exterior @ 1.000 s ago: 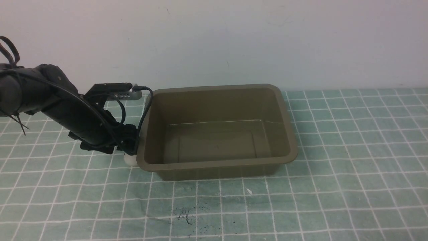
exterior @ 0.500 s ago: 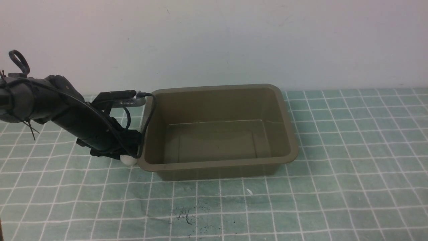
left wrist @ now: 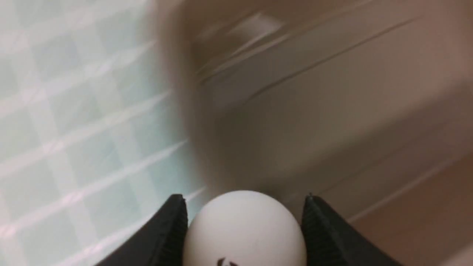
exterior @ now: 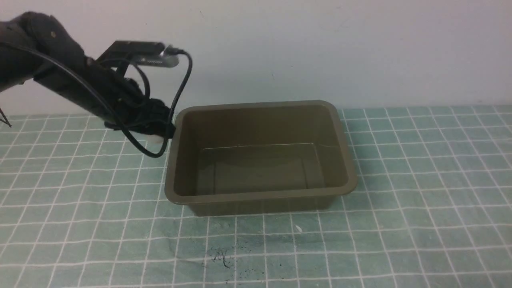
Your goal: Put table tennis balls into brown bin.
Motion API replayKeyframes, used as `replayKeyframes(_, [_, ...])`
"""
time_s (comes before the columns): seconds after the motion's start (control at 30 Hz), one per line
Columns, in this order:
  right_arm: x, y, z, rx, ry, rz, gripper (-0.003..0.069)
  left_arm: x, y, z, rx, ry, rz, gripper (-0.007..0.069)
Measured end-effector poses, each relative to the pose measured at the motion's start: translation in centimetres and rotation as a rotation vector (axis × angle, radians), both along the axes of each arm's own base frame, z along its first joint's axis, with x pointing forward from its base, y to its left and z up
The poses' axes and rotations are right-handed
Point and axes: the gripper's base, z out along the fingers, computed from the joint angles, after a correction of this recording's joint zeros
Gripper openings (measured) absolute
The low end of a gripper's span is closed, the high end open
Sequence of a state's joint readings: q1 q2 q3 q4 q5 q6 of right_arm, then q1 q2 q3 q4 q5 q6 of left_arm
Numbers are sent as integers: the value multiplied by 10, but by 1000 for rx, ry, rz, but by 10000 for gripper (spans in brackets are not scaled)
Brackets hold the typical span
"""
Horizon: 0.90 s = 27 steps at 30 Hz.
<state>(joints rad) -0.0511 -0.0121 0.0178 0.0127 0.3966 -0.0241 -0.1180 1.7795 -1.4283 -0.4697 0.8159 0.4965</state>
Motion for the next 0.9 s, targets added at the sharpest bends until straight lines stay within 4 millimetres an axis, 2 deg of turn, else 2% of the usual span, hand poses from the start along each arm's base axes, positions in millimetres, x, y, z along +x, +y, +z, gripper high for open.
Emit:
replayKeyframes(0.07, [0, 0, 0, 0, 0, 0, -15, -1, -18, 4, -19, -34, -32, 346])
replayKeyframes(0.17, [0, 0, 0, 0, 0, 0, -15, 2, -38, -7, -32, -32, -49, 359])
replayKeyframes(0.27, [0, 0, 0, 0, 0, 0, -15, 6, -50, -23, -40, 9, -40, 470])
replayKeyframes(0.3, [0, 0, 0, 0, 0, 0, -15, 6, -52, -26, -43, 20, -37, 547])
replayKeyframes(0.33, [0, 0, 0, 0, 0, 0, -15, 6, -52, -26, -44, 21, -36, 547])
replayKeyframes(0.4, [0, 0, 0, 0, 0, 0, -15, 4, -53, -21, -61, 23, -22, 644])
replayKeyframes(0.5, [0, 0, 0, 0, 0, 0, -15, -2, -47, 2, -77, 8, -6, 659])
replayKeyframes(0.53, [0, 0, 0, 0, 0, 0, -15, -7, -44, 15, -85, -7, 8, 638])
replayKeyframes(0.63, [0, 0, 0, 0, 0, 0, -15, -32, -29, 58, -75, -64, 56, 424])
replayKeyframes(0.67, [0, 0, 0, 0, 0, 0, -15, -48, -22, 81, -71, -111, 79, 311])
replayKeyframes(0.73, [0, 0, 0, 0, 0, 0, -15, -80, -10, 113, -56, -207, 111, 116])
replayKeyframes(0.77, [0, 0, 0, 0, 0, 0, -15, -100, -3, 128, -60, -262, 129, 64])
replayKeyframes(0.83, [0, 0, 0, 0, 0, 0, -15, -149, 9, 151, -95, -380, 162, 16])
replayKeyframes(0.87, [0, 0, 0, 0, 0, 0, -15, -166, 13, 154, -106, -422, 170, 5])
replayKeyframes(0.9, [0, 0, 0, 0, 0, 0, -15, -171, 14, 158, -111, -438, 170, 5])
